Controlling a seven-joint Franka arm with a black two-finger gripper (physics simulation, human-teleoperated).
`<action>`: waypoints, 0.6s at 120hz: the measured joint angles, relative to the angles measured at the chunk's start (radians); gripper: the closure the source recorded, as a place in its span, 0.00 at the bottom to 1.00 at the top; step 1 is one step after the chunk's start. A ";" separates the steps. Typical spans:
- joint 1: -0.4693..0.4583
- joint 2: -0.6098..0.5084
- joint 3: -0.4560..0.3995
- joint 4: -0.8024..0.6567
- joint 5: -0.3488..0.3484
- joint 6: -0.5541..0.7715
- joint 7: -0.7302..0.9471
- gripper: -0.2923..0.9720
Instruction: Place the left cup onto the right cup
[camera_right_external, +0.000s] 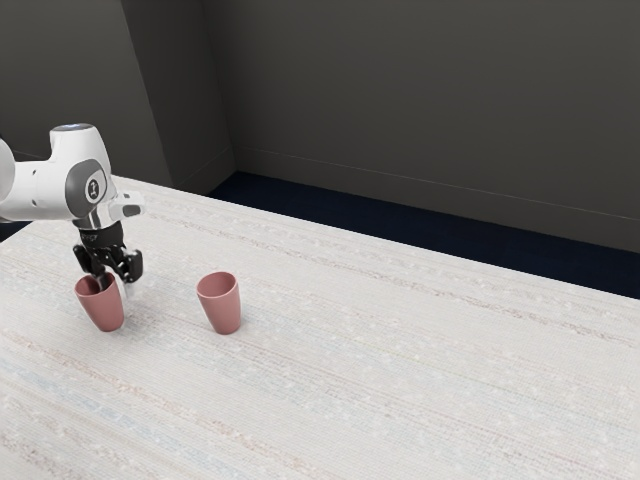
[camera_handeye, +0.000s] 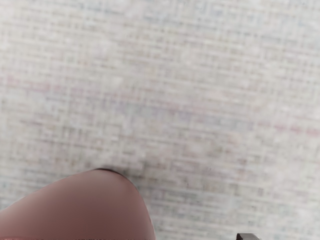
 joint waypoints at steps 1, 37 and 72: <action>0.000 0.000 0.000 0.000 0.000 0.000 0.000 0.53; 0.000 0.000 0.002 -0.003 0.001 0.000 0.007 0.68; 0.000 0.000 0.005 -0.004 0.004 0.000 0.010 0.79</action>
